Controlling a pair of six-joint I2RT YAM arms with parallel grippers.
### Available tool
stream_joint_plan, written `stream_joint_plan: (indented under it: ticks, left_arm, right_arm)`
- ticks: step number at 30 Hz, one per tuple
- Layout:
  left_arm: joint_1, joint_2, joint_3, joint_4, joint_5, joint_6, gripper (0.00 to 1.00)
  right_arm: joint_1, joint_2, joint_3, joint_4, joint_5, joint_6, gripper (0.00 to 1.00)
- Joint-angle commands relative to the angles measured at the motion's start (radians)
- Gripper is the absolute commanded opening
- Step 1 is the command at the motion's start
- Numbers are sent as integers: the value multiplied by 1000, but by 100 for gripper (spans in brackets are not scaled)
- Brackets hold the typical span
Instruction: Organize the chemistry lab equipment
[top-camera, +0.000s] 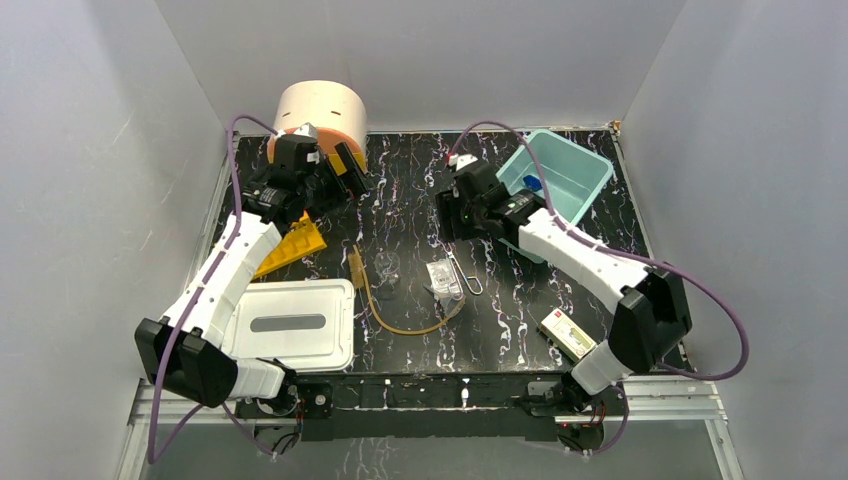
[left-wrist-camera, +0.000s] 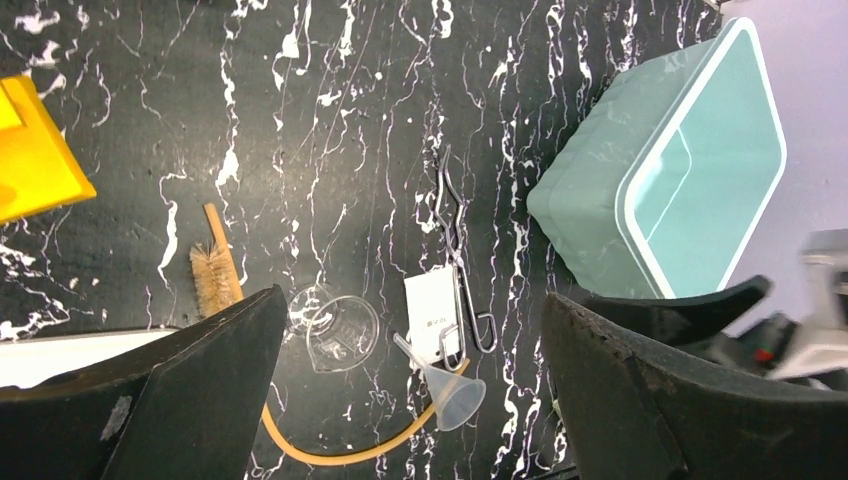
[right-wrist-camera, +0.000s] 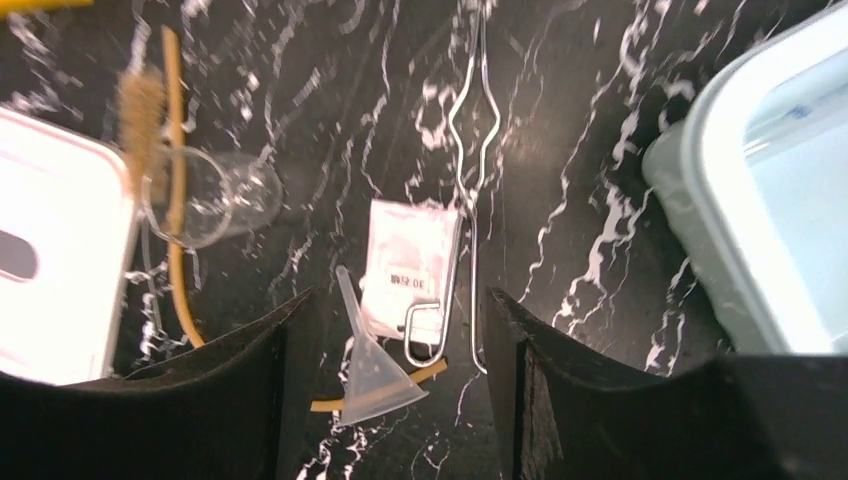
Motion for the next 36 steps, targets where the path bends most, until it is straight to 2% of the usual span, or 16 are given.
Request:
stream_joint_plan:
  ticks: [1,4,7,12,14,20,25,29,33,36]
  left_arm:
    - [7,-42,-36,-17,35,-43,98]
    - [7,-46,-45,-16,42,-41,98]
    - [7,-47,-48,-13,36,-39,98]
    - [7,-48,-45,-12,41,-32,98]
    - [7,-47,-45,-12,37,-29,98]
    - [7,-45,-38,-17,46,-27,98]
    - [6,-56,-53,-17,59,-37,98]
    - [7,-64,-53,-27,33,-42,98]
    - [7,-80,-61,-30,-9,-49,98]
    - [7,-83,-69,-31,-19,-55,98]
  right_arm:
    - [22,59,-64,-17,73,43,64]
    - [23,105,-79,-3,143,88,58]
    - [24,156,-81,30,135,111,54]
    - [25,252,-36,121,139,93,57]
    - [25,313,17,146,127,55,59]
    - [25,531,242,82,158,34,59]
    - [-1,635,379,75,196,33,60]
    - [-30,721,486,41,163,23,62]
    - [-32,793,577,-20,168,9,60]
    - [-32,799,576,-25,168,6,55]
